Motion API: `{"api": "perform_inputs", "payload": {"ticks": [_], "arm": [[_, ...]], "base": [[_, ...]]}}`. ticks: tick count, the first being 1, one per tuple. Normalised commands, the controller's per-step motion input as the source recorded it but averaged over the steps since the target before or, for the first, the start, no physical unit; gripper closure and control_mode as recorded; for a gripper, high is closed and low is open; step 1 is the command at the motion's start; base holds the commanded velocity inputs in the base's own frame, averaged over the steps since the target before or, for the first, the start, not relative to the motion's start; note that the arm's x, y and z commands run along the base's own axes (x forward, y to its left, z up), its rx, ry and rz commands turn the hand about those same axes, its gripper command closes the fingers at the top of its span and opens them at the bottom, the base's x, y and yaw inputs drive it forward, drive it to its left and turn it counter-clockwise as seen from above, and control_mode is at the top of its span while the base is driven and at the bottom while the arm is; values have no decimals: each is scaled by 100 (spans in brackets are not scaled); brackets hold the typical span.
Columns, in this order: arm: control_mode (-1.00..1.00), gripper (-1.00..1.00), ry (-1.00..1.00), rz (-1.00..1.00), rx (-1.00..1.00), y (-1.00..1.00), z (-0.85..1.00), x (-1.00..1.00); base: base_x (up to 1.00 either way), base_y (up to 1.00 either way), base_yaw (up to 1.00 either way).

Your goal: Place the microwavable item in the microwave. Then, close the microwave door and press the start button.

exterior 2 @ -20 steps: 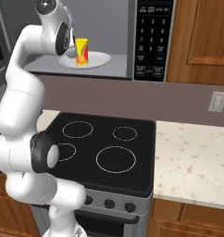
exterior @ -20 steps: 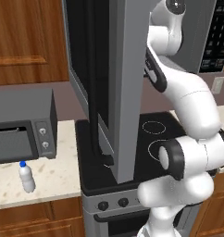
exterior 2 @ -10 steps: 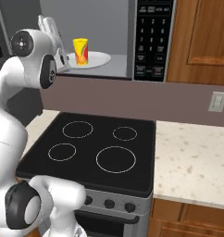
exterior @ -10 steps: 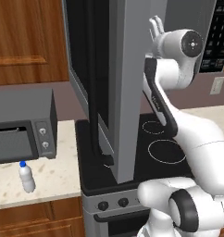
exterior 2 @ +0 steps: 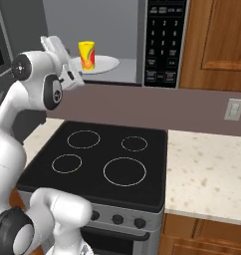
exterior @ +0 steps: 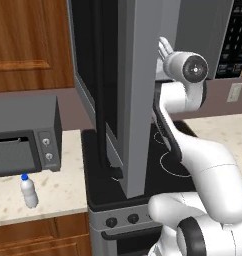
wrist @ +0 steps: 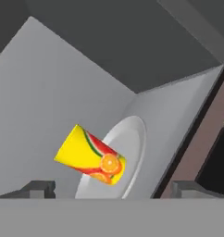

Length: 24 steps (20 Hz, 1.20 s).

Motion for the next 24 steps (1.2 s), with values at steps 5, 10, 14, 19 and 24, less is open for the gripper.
{"api": "perform_inputs", "payload": {"ticks": [5,10,14,19,24], "arm": [[-100,-100,0,-19,-43,-35,11,-12],[-100,-100,8,-24,-40,-39,-1,-14],[-100,-100,9,-26,-34,-39,-16,-27],[-100,-100,2,-25,-31,-15,-23,-56],[-100,-100,0,-18,-30,0,-21,-76]], "base": [[0,0,0],[0,0,0],[0,0,0],[0,0,0],[0,0,0]]}}
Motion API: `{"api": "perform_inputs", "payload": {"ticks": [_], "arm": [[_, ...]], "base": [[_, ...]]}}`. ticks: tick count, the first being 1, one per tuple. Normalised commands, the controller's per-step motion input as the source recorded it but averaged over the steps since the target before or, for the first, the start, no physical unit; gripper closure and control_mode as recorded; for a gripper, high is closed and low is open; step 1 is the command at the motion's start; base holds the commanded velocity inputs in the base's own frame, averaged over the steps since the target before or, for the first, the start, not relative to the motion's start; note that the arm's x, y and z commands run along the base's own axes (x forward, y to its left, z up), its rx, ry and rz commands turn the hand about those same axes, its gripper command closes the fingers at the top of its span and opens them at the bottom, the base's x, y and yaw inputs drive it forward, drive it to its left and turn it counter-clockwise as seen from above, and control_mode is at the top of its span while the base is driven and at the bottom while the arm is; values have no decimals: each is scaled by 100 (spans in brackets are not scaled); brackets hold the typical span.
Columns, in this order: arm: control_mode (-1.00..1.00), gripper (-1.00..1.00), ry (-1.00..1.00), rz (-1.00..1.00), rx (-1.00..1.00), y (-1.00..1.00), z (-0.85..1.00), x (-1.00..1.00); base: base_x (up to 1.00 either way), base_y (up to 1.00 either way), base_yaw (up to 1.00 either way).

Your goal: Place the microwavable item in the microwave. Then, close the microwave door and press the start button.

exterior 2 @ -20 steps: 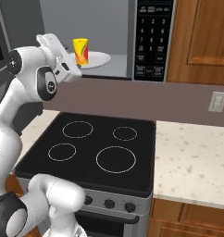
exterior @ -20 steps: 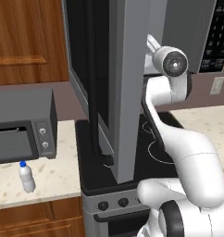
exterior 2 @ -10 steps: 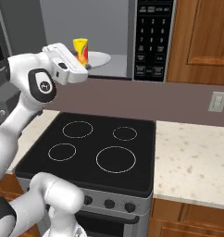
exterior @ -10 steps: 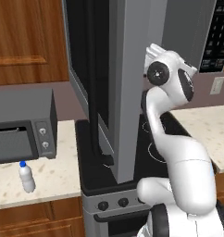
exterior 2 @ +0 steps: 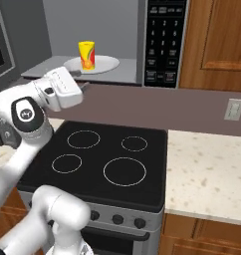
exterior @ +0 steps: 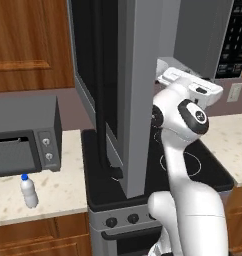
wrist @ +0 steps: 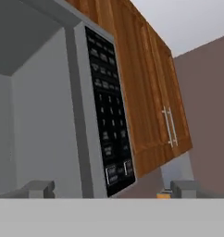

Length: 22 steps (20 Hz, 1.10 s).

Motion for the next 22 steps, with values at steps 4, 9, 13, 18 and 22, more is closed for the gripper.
{"api": "perform_inputs", "payload": {"ticks": [4,9,13,18,22], "arm": [[-100,-100,0,-15,-25,11,-11,-62],[-100,-100,-5,-9,-22,30,0,-46],[-100,-100,-15,-3,-18,51,0,-48],[-100,-100,-8,0,-13,65,0,-48],[-100,-100,0,0,-8,66,0,-38]], "base": [[0,0,0],[0,0,0],[0,0,0],[0,0,0],[0,0,0]]}}
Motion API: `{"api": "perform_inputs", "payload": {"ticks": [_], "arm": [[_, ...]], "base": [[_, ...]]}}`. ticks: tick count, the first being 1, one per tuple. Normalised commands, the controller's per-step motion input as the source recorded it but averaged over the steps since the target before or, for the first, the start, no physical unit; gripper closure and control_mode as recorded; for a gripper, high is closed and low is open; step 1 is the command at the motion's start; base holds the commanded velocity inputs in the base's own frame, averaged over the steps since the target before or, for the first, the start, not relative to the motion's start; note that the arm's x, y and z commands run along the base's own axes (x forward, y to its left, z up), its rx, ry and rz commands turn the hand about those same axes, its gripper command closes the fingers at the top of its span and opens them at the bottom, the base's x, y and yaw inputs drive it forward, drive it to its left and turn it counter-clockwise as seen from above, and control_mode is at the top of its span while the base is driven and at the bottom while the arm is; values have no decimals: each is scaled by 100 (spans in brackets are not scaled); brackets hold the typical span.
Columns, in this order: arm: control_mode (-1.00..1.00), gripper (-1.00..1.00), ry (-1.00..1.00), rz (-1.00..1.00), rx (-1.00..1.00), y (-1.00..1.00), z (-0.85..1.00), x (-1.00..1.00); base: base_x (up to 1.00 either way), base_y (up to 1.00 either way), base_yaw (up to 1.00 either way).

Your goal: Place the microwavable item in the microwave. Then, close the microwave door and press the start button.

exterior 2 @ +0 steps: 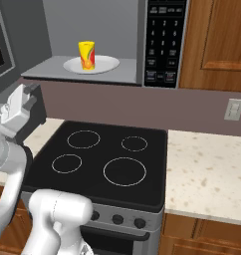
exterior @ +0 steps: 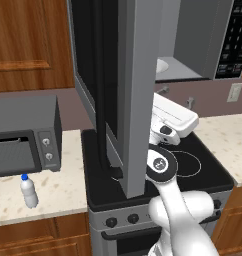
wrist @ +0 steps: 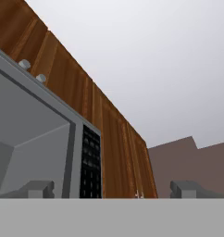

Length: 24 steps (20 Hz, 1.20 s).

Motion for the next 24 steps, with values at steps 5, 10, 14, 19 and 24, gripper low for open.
{"api": "perform_inputs", "payload": {"ticks": [5,10,14,19,24], "arm": [[-100,-100,0,0,-5,60,-14,-18],[-100,-100,-8,8,0,3,-50,0],[-100,-100,-13,13,0,2,-46,-1],[-100,-100,-15,17,0,47,-29,-14],[-100,-100,-11,18,0,75,-28,-12]], "base": [[0,0,0],[0,0,0],[0,0,0],[0,0,0],[0,0,0]]}}
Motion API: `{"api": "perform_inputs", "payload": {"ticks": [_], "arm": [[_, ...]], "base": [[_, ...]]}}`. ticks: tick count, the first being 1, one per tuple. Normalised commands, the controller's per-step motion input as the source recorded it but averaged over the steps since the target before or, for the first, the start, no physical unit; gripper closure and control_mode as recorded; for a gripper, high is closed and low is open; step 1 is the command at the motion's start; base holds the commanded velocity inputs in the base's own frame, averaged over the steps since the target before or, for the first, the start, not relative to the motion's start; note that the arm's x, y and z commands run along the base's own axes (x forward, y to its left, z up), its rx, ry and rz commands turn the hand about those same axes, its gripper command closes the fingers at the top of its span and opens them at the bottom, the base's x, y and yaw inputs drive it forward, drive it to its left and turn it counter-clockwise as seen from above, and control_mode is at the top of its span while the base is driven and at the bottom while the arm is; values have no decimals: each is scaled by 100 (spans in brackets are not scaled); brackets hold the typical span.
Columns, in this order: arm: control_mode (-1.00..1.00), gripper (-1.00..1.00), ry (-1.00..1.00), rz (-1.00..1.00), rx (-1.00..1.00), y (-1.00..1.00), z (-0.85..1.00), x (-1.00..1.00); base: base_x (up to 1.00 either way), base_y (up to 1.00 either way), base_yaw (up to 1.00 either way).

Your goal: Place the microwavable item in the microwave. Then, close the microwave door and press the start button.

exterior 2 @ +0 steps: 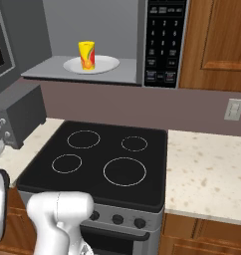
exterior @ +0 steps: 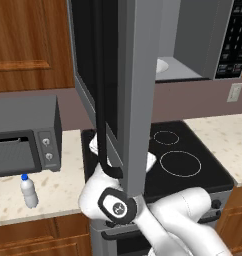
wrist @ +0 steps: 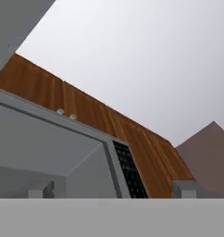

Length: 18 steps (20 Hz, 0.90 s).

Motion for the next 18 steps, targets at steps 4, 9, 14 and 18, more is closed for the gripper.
{"api": "perform_inputs", "payload": {"ticks": [4,9,14,18], "arm": [[-100,-100,-2,17,0,81,-33,-14],[-100,-100,-1,16,0,76,-14,-12],[-100,-100,-9,13,0,25,25,-25],[-100,-100,-8,13,5,-2,29,-37]], "base": [[0,0,0],[0,0,0],[0,0,0],[0,0,0]]}}
